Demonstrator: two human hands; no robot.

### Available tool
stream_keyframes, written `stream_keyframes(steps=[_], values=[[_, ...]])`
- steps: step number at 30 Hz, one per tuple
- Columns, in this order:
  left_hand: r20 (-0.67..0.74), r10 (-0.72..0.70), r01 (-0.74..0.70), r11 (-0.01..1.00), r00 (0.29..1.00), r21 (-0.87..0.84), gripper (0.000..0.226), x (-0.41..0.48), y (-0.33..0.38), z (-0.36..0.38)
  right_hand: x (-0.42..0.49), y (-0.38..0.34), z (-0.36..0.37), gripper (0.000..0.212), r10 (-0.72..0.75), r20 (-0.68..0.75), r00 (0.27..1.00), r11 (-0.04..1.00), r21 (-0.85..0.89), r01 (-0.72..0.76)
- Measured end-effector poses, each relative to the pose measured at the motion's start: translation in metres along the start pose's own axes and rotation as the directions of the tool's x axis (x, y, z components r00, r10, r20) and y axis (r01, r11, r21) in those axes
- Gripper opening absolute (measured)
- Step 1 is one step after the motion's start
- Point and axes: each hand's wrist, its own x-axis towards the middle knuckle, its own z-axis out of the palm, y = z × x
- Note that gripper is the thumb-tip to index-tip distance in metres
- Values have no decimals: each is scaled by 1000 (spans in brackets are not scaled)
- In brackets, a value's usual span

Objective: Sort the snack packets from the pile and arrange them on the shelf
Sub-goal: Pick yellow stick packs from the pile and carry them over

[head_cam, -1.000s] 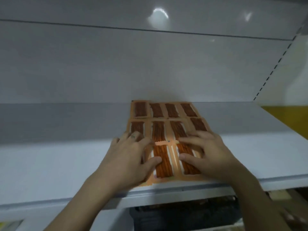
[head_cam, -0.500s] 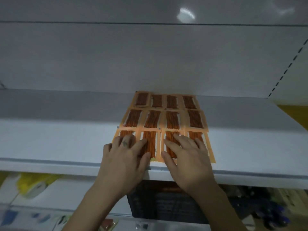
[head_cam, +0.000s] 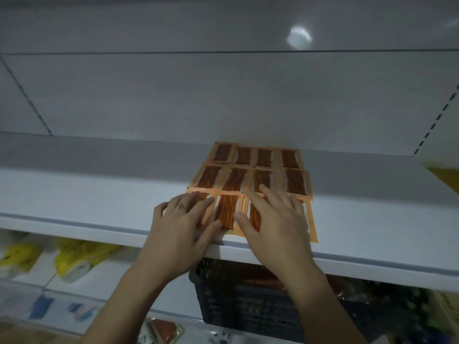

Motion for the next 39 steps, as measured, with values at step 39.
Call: stream_keyframes(steps=[39], values=[[-313, -772, 815, 579, 553, 13, 61, -334, -460, -217, 24, -612, 167, 86, -815, 198, 545, 579, 318, 750]])
